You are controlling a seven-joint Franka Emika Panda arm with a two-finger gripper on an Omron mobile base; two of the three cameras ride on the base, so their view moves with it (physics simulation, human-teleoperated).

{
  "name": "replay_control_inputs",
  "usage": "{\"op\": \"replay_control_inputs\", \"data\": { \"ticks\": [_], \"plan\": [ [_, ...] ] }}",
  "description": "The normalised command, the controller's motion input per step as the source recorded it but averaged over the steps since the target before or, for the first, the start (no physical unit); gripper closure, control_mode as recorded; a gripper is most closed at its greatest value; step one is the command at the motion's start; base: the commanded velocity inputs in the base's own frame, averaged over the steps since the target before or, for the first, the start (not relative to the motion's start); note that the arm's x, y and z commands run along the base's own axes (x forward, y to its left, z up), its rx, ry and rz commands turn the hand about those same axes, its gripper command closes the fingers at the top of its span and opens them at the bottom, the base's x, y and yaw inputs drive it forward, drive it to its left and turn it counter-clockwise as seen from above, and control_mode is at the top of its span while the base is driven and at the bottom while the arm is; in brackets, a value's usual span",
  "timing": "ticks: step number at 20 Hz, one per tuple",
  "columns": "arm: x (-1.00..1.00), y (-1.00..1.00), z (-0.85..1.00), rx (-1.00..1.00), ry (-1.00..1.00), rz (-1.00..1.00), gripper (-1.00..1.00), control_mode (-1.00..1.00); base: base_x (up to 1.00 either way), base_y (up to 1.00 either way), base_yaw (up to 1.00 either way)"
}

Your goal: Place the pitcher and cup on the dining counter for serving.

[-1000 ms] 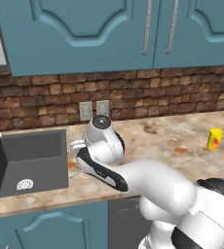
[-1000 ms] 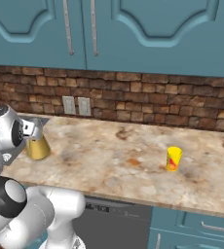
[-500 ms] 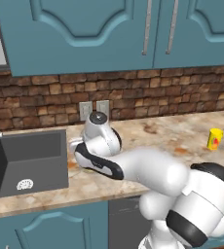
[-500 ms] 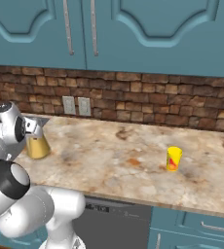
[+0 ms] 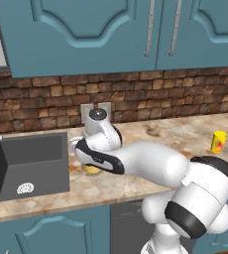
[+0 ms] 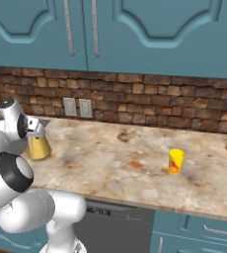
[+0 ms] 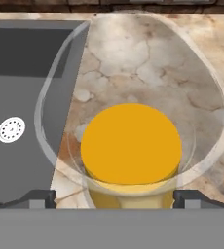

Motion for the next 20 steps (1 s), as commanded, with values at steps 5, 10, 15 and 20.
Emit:
{"op": "replay_control_inputs", "data": {
  "ticks": [5,10,15,20],
  "plan": [
    [-0.30,-0.46,-0.56,0.01,0.00,0.00,1.00,-1.00,0.00,0.00,0.00],
    [-0.19,-0.26,-0.25,0.02,0.00,0.00,1.00,-1.00,0.00,0.00,0.00],
    [0.00,0.00,0.00,0.00,0.00,0.00,1.00,-1.00,0.00,0.00,0.00],
    [-0.16,0.00,0.25,0.00,0.00,0.03,1.00,-1.00,0.00,0.00,0.00]
  ]
}}
